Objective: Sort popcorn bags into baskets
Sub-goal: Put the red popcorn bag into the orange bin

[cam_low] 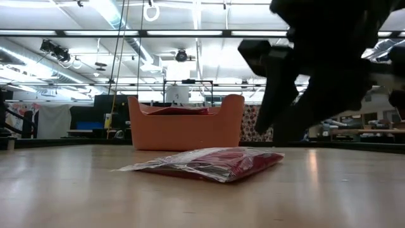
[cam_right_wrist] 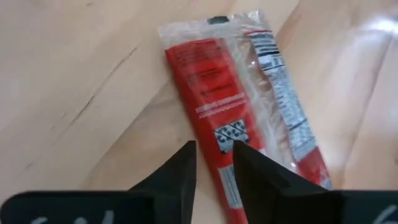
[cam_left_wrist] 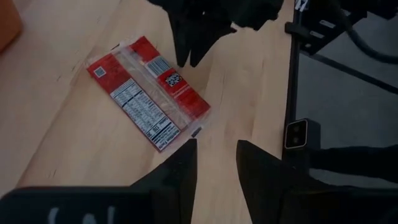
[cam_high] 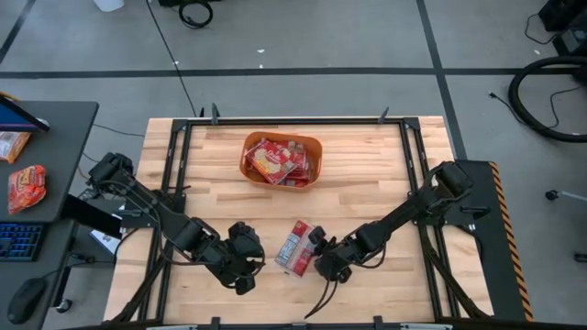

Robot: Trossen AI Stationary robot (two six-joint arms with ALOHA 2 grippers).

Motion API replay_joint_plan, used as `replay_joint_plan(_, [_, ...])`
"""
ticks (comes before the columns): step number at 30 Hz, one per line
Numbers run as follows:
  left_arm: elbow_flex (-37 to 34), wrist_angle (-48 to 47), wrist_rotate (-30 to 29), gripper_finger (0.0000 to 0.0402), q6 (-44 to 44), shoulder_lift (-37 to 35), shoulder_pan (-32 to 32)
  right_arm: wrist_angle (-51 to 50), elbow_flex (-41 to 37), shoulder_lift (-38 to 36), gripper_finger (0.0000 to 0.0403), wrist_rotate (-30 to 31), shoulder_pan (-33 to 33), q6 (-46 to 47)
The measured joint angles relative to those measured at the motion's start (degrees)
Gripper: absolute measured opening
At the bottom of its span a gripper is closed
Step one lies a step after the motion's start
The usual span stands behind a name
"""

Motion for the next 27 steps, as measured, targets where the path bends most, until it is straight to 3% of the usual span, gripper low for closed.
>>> replay_joint_plan(10, [0.0, 0.0, -0.4, 0.0116, 0.0, 0.0, 0.5, -2.3, -1.0, 0.3, 0.0152, 0.7, -2.4, -2.8])
replay_joint_plan(17, [0.0, 0.1, -1.5, 0.0116, 0.0, 0.0, 0.5, 2.2, -4.6, 0.2, 0.0154, -1.5, -5.7, -6.2])
replay_joint_plan(27, [0.0, 0.2, -1.7, 0.0116, -0.6, 0.0, 0.5, 3.6, -5.7, 0.0, 0.0148, -2.5, -5.4, -13.8])
